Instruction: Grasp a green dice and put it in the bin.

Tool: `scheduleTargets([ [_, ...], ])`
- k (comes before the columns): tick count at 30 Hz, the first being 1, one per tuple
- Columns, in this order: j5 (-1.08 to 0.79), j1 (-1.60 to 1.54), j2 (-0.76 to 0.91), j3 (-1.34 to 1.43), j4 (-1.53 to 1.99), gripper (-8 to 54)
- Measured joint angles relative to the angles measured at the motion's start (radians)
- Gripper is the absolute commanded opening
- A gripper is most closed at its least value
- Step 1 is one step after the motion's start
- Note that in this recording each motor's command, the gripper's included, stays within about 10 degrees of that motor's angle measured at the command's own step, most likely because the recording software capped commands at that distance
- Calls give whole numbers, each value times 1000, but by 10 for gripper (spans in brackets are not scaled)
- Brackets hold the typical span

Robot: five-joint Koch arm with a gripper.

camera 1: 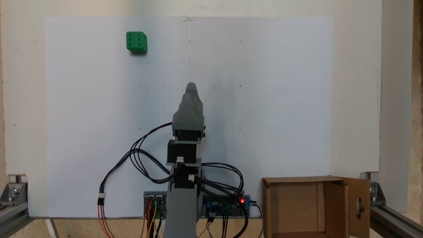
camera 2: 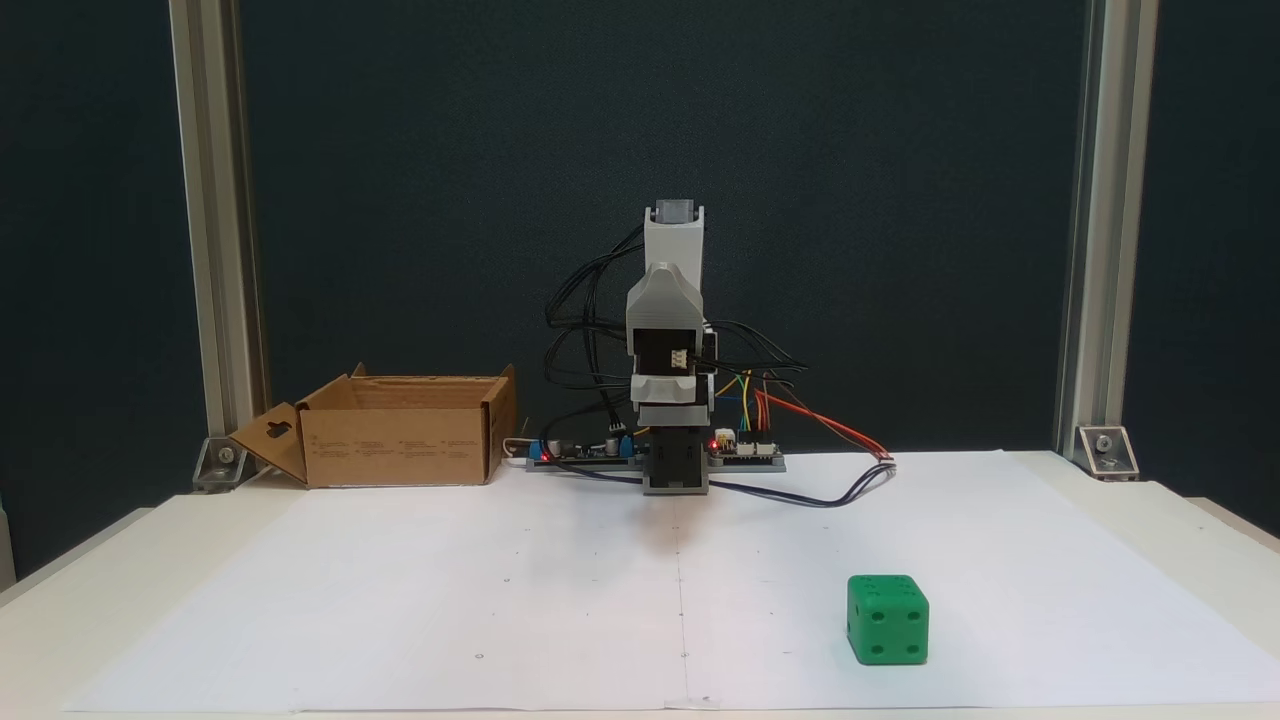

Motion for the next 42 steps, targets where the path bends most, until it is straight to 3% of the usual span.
scheduleTargets([
  [42, 0, -46, 0, 0, 43, 444],
])
